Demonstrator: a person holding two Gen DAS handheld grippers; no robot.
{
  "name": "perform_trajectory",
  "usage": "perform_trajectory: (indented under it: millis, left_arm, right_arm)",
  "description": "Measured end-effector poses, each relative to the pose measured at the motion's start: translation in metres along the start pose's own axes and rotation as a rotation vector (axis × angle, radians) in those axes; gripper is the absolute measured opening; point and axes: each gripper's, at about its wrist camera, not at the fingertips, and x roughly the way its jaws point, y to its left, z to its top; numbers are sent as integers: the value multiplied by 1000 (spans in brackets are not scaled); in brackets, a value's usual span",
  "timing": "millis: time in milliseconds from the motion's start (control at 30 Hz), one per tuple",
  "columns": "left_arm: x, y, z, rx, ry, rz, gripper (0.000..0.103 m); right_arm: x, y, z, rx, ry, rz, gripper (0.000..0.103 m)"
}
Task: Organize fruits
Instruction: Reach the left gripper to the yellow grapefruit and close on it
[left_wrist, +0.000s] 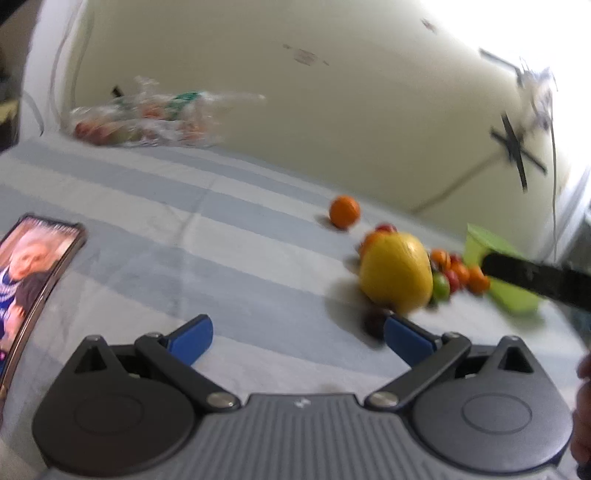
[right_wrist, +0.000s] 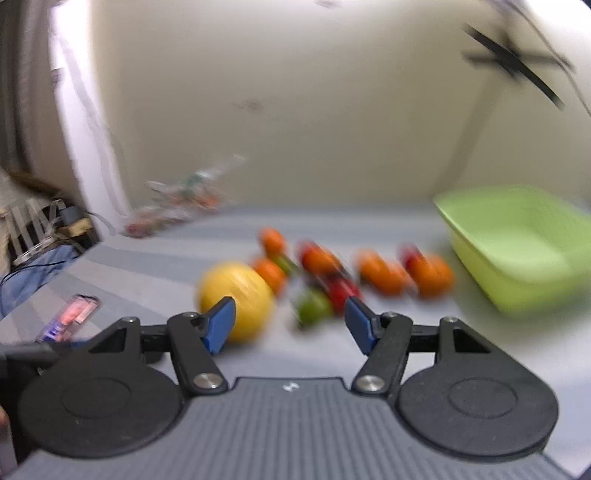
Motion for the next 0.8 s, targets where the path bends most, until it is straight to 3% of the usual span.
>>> perform_trajectory:
  millis: [133,267,367,533,667,800]
  left_arm:
    - [-1,6,2,-39,-18,-7,103]
    - [-1,6,2,-38,-19,-13,103]
    - [-2,7,3,-51,-22,-25,103]
    - [-1,3,3,-25,-22,-72,102]
    - [-4,-18,5,60,-56,-154,100]
    - [2,-43,8,115,-20,-262,96]
  right_arm:
    - [40,35,28,-144,40,63,66]
    - [89,48,32,-249,164,36,45]
    - [77,38,28,-247,143,22,41]
    - [34,9,18,-125,78,29,41]
    - [6,-15,-1,-7,62,18,42]
    - [-6,-20,-18,4,38,-18,42]
